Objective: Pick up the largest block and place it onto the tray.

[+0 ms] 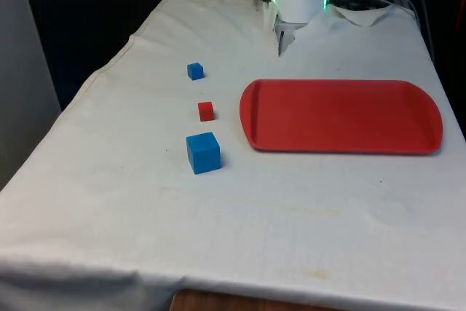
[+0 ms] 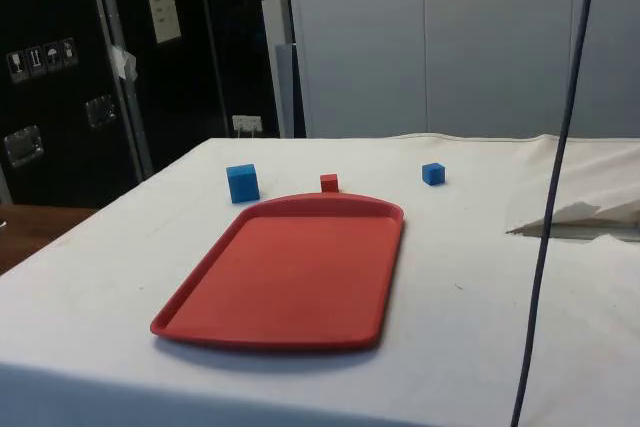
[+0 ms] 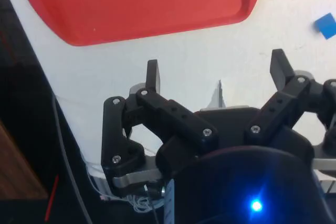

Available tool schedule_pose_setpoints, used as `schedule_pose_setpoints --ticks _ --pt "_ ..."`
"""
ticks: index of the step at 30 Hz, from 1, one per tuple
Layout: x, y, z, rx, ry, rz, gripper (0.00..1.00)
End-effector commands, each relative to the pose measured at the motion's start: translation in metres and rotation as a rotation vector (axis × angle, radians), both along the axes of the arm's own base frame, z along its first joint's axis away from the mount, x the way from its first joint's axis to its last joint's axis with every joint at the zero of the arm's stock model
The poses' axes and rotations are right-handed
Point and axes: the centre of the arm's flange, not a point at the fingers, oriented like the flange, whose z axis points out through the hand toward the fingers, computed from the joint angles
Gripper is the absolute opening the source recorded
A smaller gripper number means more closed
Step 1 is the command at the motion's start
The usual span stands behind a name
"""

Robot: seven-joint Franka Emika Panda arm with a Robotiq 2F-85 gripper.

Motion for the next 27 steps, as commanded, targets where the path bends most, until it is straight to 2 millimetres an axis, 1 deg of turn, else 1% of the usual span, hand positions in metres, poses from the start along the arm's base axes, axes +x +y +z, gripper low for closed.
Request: schedule_pose_setpoints --ticks 1,8,9,13,17,18,19,23,27 --pt "0.003 -0.001 -0.002 0.002 0.005 0.002 1.00" --pt "0.019 -0.003 -0.006 -0.010 0.000 0.006 1.00" --pt "0.017 -0.002 -0.004 -0.017 -0.003 0.004 1.00" --pt "0.029 -0.006 -0.009 -0.016 -0.003 0.009 1.00" --pt "0.037 -0.009 -0.015 -0.020 -0.005 0.015 1.00" --pt "0.038 -0.010 -0.017 -0.022 -0.006 0.016 1.00" --pt "0.037 -0.009 -0.015 -0.029 -0.002 0.015 1.00" --pt "0.047 -0.016 -0.032 -0.026 -0.014 0.027 1.00" --pt "0.052 -0.018 -0.042 -0.032 -0.025 0.040 1.00"
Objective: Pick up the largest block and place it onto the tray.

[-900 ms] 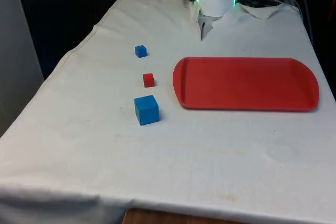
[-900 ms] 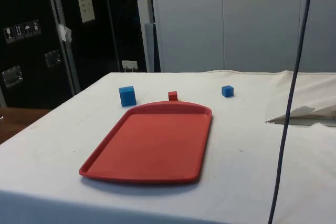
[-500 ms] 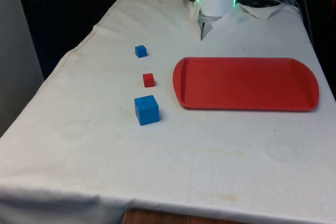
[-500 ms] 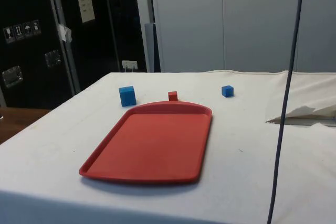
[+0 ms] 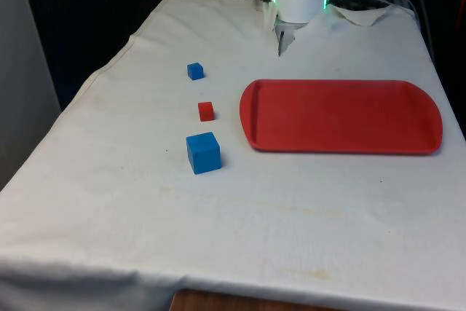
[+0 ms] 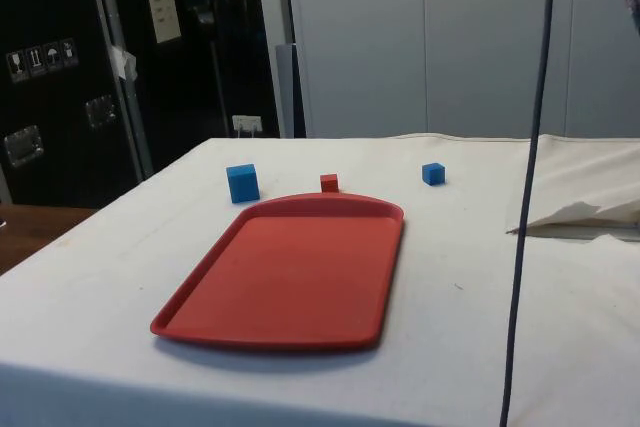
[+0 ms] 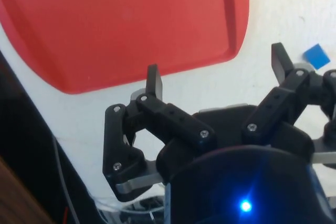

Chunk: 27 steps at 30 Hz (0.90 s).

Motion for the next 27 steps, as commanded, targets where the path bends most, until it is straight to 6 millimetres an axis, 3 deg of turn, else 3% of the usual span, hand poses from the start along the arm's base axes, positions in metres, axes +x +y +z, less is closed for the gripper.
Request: schedule_pose_setpoints --ticks 1,10,11,18,27 --pt "0.001 0.000 -0.002 -0.001 -0.002 0.004 1.00" --pt "0.013 -0.011 -0.032 -0.010 -0.038 0.033 1.00" --pt "0.011 -0.009 -0.029 -0.016 -0.028 0.029 1.00" --pt "0.024 -0.022 -0.060 -0.022 -0.059 0.054 1.00" --pt "0.032 -0.036 -0.078 -0.039 -0.074 0.066 1.00"
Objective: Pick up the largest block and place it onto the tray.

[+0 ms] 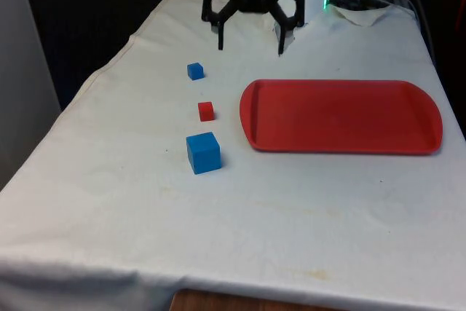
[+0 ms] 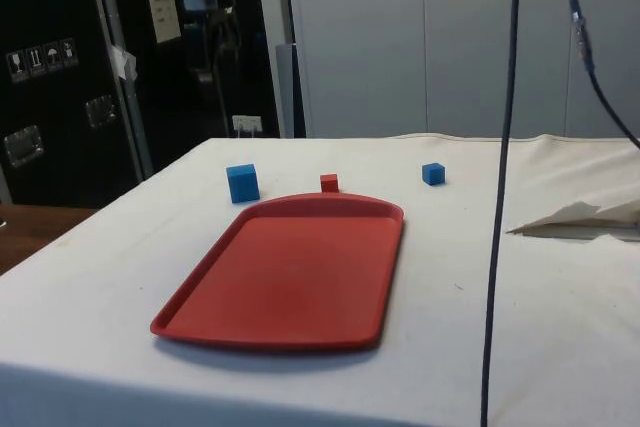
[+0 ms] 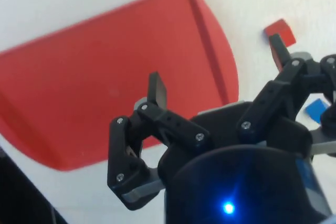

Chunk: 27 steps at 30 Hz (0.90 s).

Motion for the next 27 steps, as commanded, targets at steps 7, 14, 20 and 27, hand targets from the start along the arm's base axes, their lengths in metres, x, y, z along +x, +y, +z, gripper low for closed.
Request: schedule_pose_setpoints --ticks 7,14,20,27 --pt "0.011 -0.020 -0.016 -0.006 -0.004 0.009 1.00" --pt "0.024 -0.034 -0.035 0.002 -0.009 0.032 1.00" --pt "0.030 -0.036 -0.050 -0.003 -0.008 0.067 1.00" --pt "0.033 -0.036 -0.064 -0.012 -0.004 0.111 1.00"
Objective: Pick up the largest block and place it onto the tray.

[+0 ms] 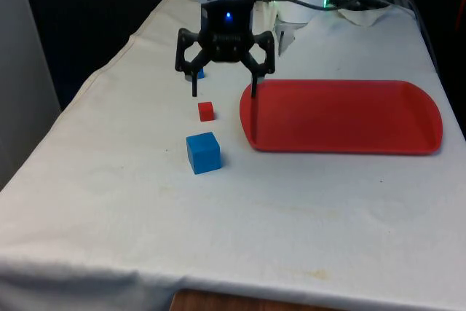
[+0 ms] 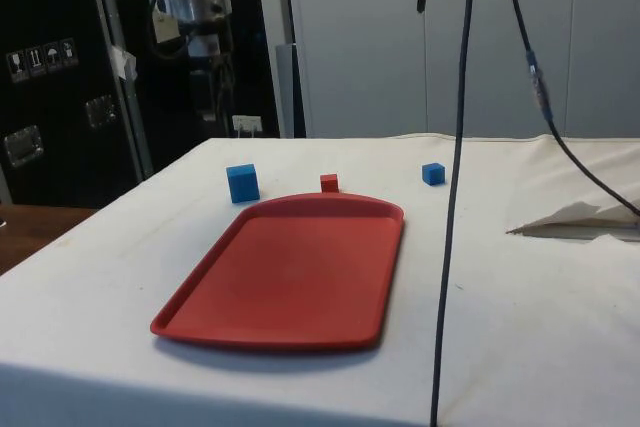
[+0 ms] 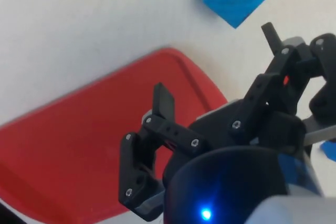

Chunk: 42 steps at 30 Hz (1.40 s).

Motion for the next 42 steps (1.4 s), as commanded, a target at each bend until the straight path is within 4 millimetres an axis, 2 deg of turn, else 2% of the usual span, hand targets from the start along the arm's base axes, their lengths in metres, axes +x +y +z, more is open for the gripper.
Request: schedule_pose_setpoints --ticks 1,5,6,12,15,19,23,24,25,29,42 --pt "0.002 0.001 -0.005 0.001 -0.002 0.018 1.00" --pt "0.003 0.000 -0.019 -0.007 0.001 0.055 1.00" --pt "0.002 0.000 -0.016 -0.012 0.007 0.046 1.00" --pt "0.005 -0.007 -0.041 -0.014 0.001 0.096 1.00" --pt "0.004 -0.009 -0.044 -0.019 0.004 0.103 1.00" --pt "0.007 -0.017 -0.062 -0.020 0.003 0.136 1.00" --pt "0.006 -0.027 -0.072 -0.024 0.006 0.151 1.00" --pt "0.005 -0.023 -0.069 -0.026 0.009 0.144 1.00" --pt "0.006 -0.031 -0.076 -0.025 0.008 0.158 1.00" --pt "0.006 -0.037 -0.086 -0.026 0.011 0.173 1.00" --pt "0.011 -0.035 -0.109 -0.032 0.011 0.207 1.00"
